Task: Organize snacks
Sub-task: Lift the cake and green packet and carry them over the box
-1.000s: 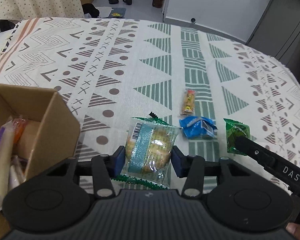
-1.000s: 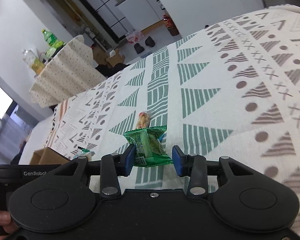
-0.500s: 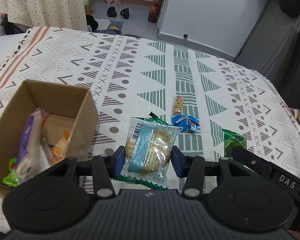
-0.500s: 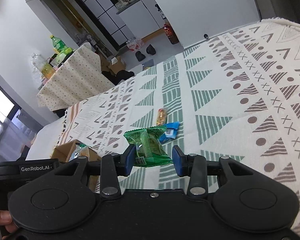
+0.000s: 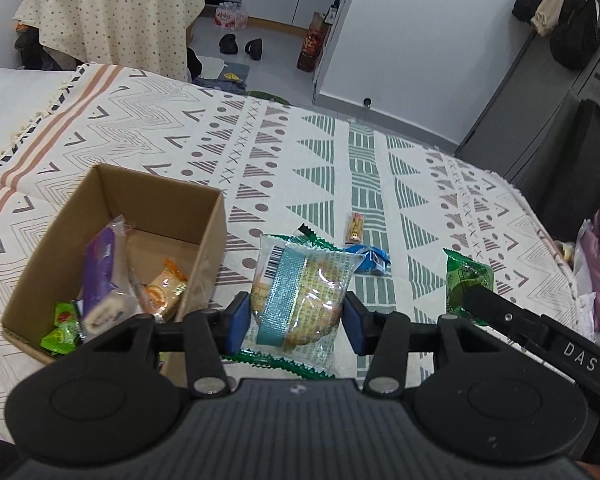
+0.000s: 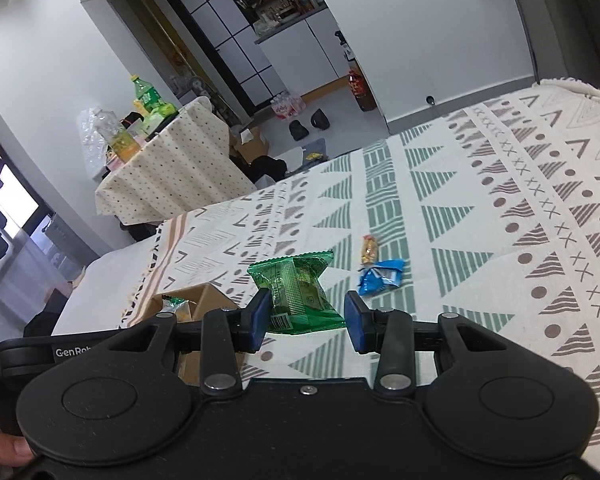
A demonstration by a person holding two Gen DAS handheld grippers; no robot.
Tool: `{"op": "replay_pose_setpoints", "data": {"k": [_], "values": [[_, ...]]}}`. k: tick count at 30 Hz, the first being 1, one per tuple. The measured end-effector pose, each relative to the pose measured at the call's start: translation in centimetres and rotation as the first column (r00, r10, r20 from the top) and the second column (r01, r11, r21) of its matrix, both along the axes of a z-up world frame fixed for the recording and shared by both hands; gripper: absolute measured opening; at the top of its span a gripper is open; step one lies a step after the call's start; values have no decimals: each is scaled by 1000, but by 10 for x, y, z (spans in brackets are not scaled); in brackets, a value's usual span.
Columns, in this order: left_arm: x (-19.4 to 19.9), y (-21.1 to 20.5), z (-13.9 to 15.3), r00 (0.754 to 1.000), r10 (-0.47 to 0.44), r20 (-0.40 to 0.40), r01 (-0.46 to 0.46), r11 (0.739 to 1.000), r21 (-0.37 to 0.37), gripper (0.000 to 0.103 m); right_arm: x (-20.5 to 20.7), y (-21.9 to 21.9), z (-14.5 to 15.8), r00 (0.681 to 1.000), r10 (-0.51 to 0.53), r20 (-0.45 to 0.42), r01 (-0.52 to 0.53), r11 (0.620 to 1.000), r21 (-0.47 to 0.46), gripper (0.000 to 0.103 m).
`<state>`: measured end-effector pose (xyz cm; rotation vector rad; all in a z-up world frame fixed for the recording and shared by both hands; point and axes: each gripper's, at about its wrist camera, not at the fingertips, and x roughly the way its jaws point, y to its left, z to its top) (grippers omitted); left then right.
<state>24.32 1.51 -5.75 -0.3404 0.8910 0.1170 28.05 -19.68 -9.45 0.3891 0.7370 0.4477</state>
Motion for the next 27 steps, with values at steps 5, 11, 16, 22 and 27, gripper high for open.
{"op": "replay_pose_setpoints", "data": {"k": [5,11,16,22,27], "values": [[-11,14,8,1000,14,17,-13,1000,-19,48,-8,14,11,1000,6,14,-5,1000,-6,39],[-19,35,17,999,28,37,-26,999,-39,48,-14,31,22,1000,9,28,-8,1000,-24,39],[-25,55,22,998,48,50,-45,998,-54,48,-18,48,28,999,16,40,-15,999,-29,39],[-32,83,25,995,79,55,-75,995,-64,48,-20,73,32,998,35,46,-34,999,-30,39],[-34,108,25,993,105,53,-102,993,-65,48,-20,95,34,997,59,49,-58,998,-32,39]]}}
